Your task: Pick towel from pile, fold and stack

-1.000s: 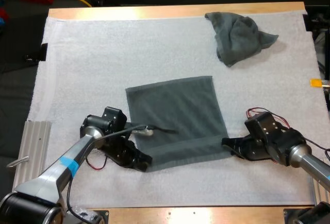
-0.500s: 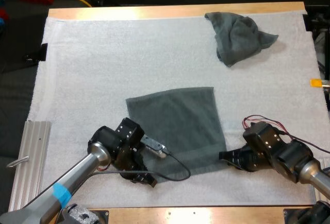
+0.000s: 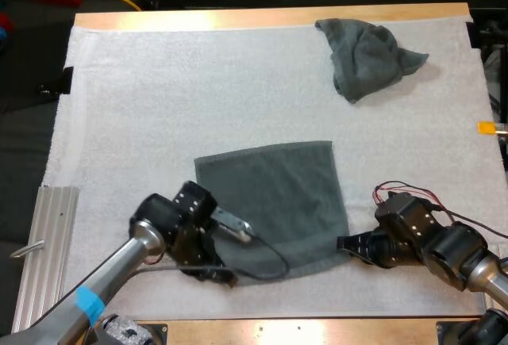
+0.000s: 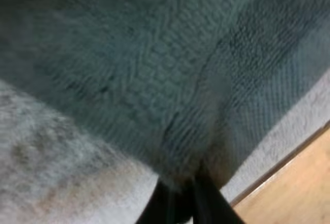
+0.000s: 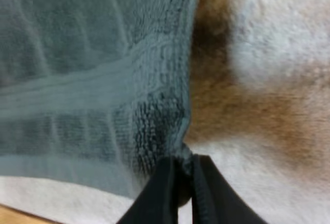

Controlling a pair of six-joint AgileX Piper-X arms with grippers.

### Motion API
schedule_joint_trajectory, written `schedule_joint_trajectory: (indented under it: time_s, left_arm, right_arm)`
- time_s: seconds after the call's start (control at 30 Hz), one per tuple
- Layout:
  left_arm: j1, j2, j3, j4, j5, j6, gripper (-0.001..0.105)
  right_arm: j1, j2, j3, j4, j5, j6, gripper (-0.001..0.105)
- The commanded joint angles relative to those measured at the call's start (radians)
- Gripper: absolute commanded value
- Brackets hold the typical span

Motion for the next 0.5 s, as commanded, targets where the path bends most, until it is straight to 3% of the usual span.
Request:
schedule_joint_trajectory:
  time_s: [0.0,0.13,0.47]
  left_arm:
    - [0.026,-0.002,-0.016,-0.009,0.031,-0.003,0.0]
    - [0.161,-0.002,-0.048,-0.051,0.128,-0.003,0.0]
    - [0.314,0.02,-0.065,-0.129,0.211,-0.02,0.0]
  right_arm:
    - [0.001,-0.005,-0.007,-0.018,0.01,0.022,0.001]
    - [0.0,0.021,-0.007,-0.116,0.01,0.071,0.001]
    - [-0.034,0.175,-0.007,-0.387,-0.032,0.257,0.001]
